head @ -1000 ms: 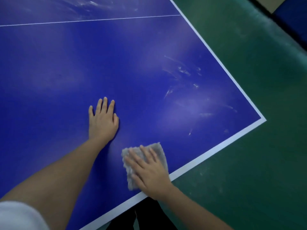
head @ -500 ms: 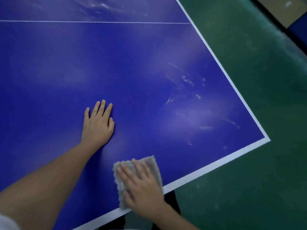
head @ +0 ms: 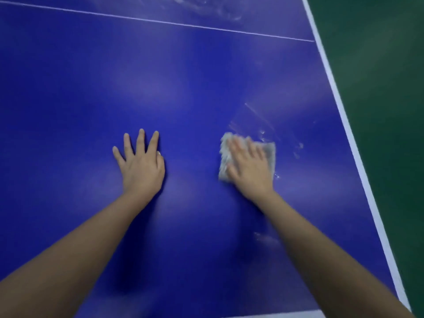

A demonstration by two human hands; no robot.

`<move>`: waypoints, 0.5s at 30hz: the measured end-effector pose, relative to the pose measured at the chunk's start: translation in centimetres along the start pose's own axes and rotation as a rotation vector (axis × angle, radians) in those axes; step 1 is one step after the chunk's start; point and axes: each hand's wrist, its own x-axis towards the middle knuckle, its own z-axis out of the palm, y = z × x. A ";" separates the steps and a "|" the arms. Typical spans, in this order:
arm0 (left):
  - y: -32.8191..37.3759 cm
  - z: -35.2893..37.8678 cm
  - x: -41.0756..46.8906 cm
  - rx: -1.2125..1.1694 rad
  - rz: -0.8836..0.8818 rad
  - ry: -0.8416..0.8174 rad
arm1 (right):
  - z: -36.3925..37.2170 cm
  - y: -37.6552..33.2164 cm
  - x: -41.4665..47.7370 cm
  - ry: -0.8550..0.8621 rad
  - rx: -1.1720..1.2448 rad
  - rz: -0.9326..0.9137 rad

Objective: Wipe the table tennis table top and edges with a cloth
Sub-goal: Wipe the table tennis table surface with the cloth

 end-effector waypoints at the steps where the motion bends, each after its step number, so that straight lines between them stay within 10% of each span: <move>1: 0.2 0.2 0.0 0.009 -0.011 0.002 | -0.2 1.2 1.8 0.009 0.030 0.085; 4: 0.4 0.0 -0.1 0.009 -0.058 0.008 | 0.5 0.0 1.7 0.044 0.002 0.135; 10: 3.6 0.1 4.7 0.024 0.072 0.009 | 1.5 -2.1 -3.6 -0.082 -0.047 -0.854; 15: 7.7 1.4 9.1 -0.052 -0.143 0.005 | -1.3 6.0 10.7 0.031 -0.065 -0.429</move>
